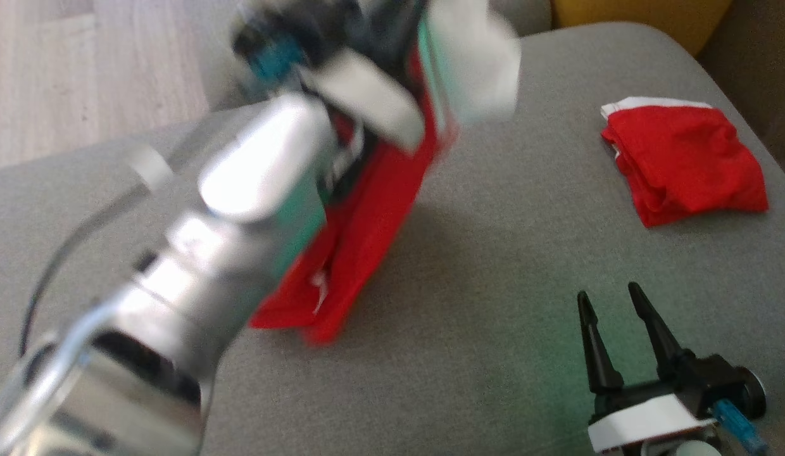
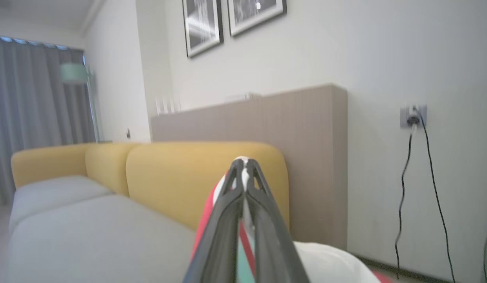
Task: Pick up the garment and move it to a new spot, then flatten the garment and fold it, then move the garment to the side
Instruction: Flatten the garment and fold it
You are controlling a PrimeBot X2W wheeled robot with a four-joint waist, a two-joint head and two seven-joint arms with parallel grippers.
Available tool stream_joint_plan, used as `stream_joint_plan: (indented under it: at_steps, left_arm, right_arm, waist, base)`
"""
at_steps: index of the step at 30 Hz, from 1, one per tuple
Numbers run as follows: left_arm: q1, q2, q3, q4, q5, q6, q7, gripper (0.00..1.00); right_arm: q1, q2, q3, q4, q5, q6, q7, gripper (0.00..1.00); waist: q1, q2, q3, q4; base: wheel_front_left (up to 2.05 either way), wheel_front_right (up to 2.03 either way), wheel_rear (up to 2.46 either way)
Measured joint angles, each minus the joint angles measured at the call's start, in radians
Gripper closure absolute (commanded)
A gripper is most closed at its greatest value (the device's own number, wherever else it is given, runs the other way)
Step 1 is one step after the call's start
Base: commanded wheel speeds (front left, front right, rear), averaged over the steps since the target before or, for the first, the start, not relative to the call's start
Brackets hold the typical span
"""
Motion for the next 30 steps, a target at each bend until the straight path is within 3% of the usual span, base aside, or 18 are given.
stream_joint_plan:
  at_steps: [6, 10, 15, 18, 19, 21, 25, 30]
  left_arm:
    - [-0.191, -0.011, 0.199, -0.024, -0.098, -0.021, -0.030, 1.00]
    - [-0.159, 0.015, 0.264, -0.023, -0.138, -0.027, -0.033, 1.00]
    - [0.144, 0.094, 0.269, -0.011, -0.181, -0.032, -0.032, 1.00]
    - [0.396, 0.138, 0.277, -0.014, -0.218, -0.015, -0.032, 1.00]
    - [0.550, 0.161, 0.296, -0.034, -0.226, -0.001, -0.032, 1.00]
    - [0.670, 0.178, 0.320, -0.062, -0.221, 0.015, -0.032, 1.00]
    - [0.803, 0.178, 0.383, -0.136, -0.203, 0.019, -0.031, 1.00]
    - [0.826, 0.174, 0.436, -0.202, -0.153, 0.018, -0.031, 1.00]
  right_arm:
    - [0.031, 0.000, -0.024, -0.002, 0.000, 0.000, 0.000, 0.00]
    - [0.031, 0.000, -0.033, -0.009, 0.006, 0.000, 0.000, 0.00]
    - [0.034, 0.000, -0.047, -0.015, 0.012, 0.000, 0.000, 0.00]
    - [0.038, 0.000, -0.057, -0.019, 0.012, 0.000, 0.000, 0.00]
    - [0.041, 0.000, -0.063, -0.020, 0.012, 0.000, 0.000, 0.00]
    - [0.046, 0.000, -0.064, -0.020, 0.012, 0.000, 0.000, 0.00]
    - [0.047, 0.000, -0.066, -0.021, 0.008, 0.000, 0.000, 0.00]
    - [0.046, 0.000, -0.062, -0.021, 0.002, 0.000, 0.000, 0.00]
  waist:
    - [0.0000, 0.0000, -0.033, 0.044]
    - [0.0000, 0.0000, -0.041, 0.088]
    - [0.0001, 0.0000, -0.047, 0.149]
    - [0.0001, 0.0000, -0.046, 0.180]
    - [0.0001, 0.0000, -0.042, 0.198]
    - [0.0001, 0.0000, -0.036, 0.215]
    - [0.0001, 0.0000, -0.026, 0.249]
    - [0.0001, 0.0000, -0.014, 0.279]
  base:
    - [0.00, 0.00, 0.00]
    - [0.00, 0.00, 0.00]
    - [0.00, 0.00, 0.00]
    - [0.00, 0.00, 0.00]
    - [0.00, 0.00, 0.00]
    - [0.00, 0.00, 0.00]
    - [0.00, 0.00, 0.00]
    - [0.00, 0.00, 0.00]
